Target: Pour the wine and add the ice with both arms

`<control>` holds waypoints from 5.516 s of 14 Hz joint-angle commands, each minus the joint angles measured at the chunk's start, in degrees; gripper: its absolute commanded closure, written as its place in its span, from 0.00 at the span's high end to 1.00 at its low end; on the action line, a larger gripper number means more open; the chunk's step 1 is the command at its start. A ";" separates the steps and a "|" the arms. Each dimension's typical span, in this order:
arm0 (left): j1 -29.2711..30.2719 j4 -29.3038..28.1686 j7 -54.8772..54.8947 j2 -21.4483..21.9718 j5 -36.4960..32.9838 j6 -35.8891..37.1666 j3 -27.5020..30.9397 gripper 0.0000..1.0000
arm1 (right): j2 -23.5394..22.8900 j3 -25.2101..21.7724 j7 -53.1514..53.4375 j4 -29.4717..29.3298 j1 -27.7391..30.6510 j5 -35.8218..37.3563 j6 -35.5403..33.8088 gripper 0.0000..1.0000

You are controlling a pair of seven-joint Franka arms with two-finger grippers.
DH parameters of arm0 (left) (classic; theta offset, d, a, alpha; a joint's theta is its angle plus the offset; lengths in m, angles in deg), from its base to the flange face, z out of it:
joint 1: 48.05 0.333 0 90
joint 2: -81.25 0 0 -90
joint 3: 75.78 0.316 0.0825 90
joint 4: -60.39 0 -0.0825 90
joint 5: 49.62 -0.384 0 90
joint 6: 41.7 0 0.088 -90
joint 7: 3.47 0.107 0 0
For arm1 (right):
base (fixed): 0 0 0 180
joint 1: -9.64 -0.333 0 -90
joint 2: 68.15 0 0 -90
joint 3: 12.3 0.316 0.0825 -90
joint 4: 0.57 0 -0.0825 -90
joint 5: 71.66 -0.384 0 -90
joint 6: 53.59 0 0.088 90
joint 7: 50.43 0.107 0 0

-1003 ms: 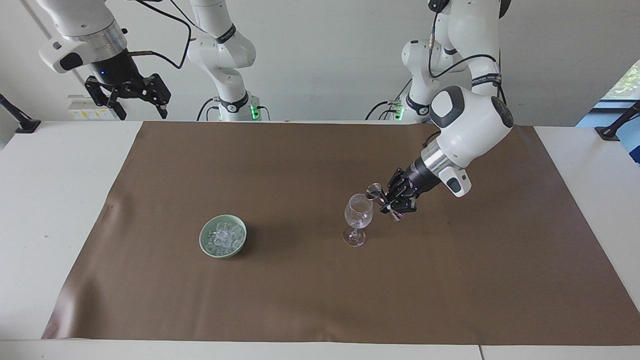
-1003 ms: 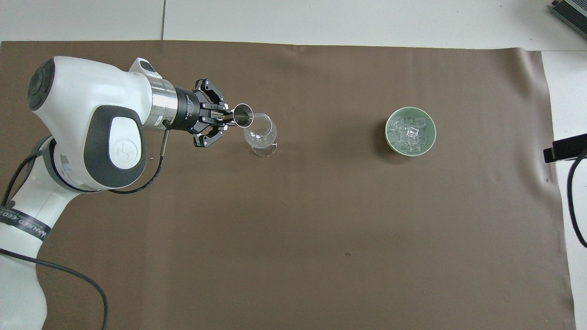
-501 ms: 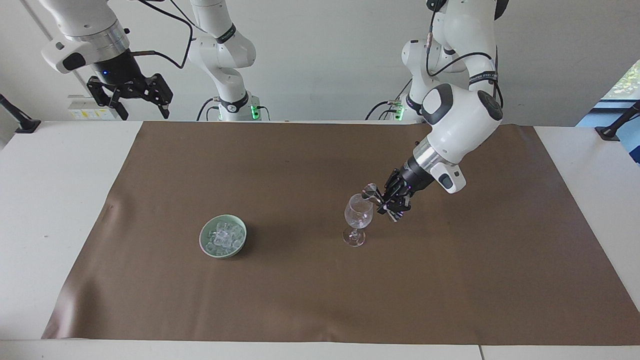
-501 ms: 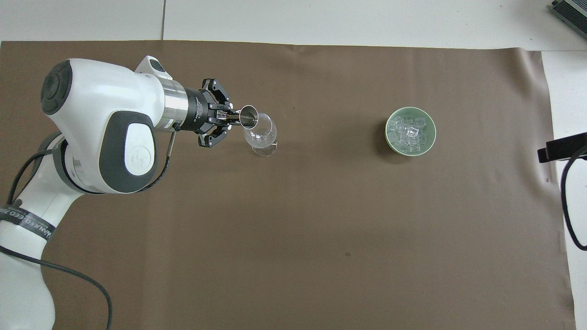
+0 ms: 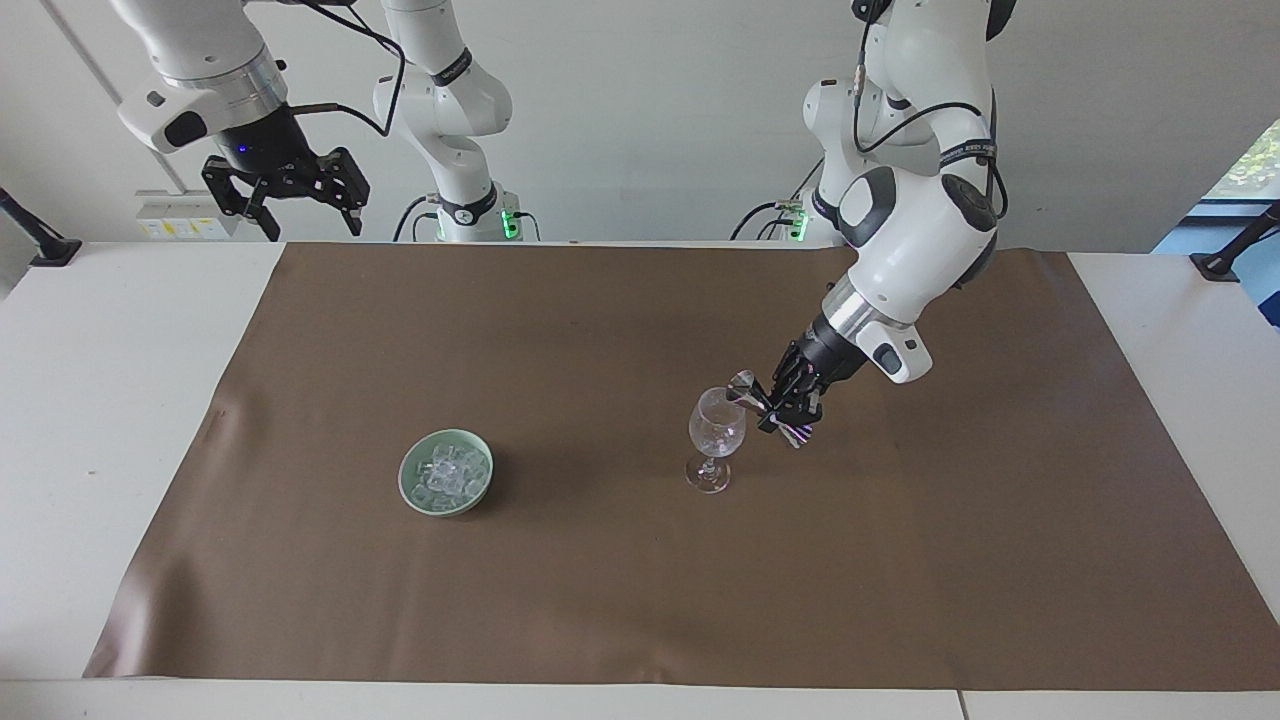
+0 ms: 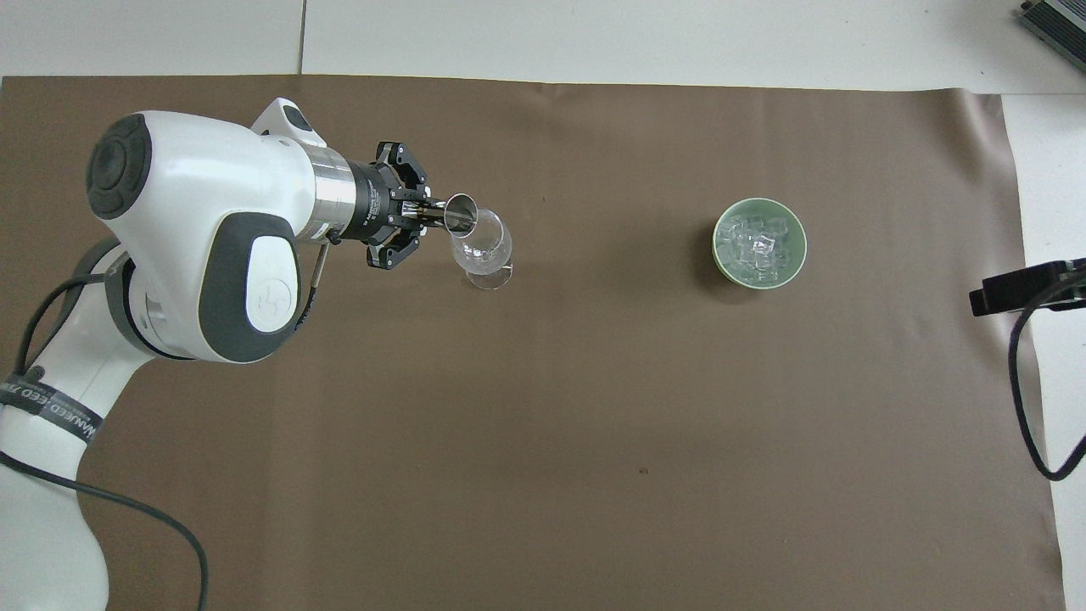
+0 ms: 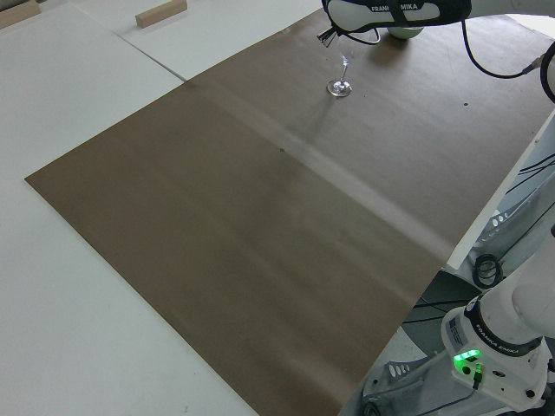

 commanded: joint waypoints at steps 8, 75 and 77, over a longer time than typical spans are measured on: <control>-1.61 -0.08 0.00 0.59 -6.41 -3.36 0.82 0.00 | 1.54 -0.59 -3.75 2.32 2.24 -0.12 3.84 1.00; -5.48 -1.13 3.79 0.32 -32.60 -11.10 0.91 0.00 | 1.46 -1.21 -7.79 2.50 4.00 -0.82 7.80 1.00; -5.48 -1.13 3.79 0.32 -33.39 -11.10 0.91 0.00 | 1.37 -1.12 -7.79 2.50 3.91 -0.83 7.89 1.00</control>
